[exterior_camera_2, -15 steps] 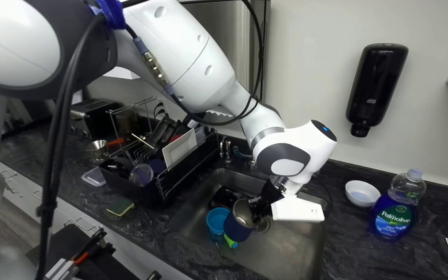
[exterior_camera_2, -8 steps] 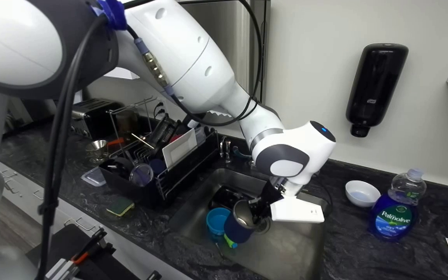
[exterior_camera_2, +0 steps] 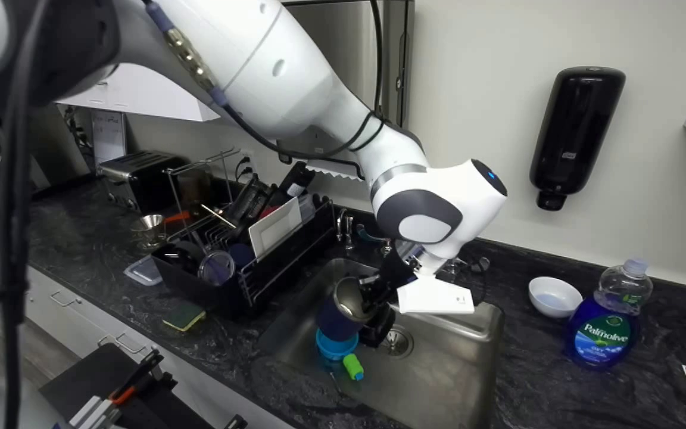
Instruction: Take the mug out of the sink and put it on the dish rack
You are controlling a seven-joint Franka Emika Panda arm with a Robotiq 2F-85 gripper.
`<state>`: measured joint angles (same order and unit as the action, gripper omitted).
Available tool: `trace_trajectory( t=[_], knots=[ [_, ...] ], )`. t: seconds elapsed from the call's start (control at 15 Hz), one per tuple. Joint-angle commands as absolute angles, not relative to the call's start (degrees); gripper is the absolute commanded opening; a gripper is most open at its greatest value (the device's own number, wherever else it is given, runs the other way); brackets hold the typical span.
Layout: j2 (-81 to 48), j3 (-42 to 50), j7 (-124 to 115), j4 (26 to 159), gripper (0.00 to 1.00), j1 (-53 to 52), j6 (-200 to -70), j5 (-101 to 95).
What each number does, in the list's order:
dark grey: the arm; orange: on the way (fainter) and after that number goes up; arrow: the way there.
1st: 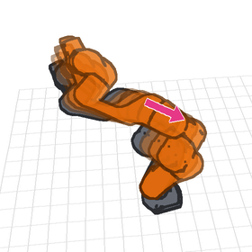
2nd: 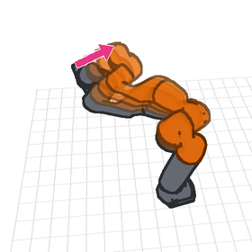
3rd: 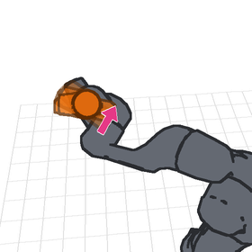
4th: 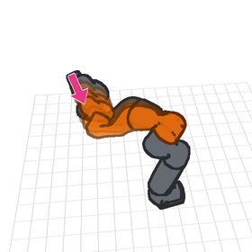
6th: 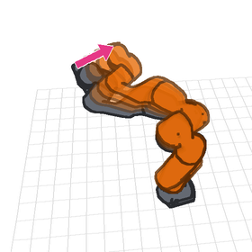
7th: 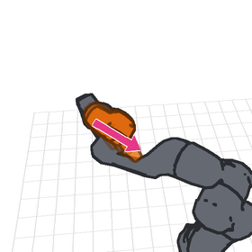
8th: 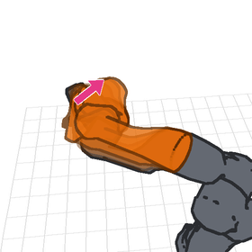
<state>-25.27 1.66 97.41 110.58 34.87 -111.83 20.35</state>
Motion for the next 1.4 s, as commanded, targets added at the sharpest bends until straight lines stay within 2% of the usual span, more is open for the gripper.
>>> trace_trajectory(
  t=[0.0,0.6,1.33],
  knots=[
    [-17.04,3.22,104.79,116.32,0.02,34.10,-105.89,26.08],
    [-6.47,11.60,116.65,122.60,0.02,29.38,-88.65,36.11],
    [-4.03,14.38,119.68,126.30,0.02,21.91,-82.62,46.82]
  ],
)
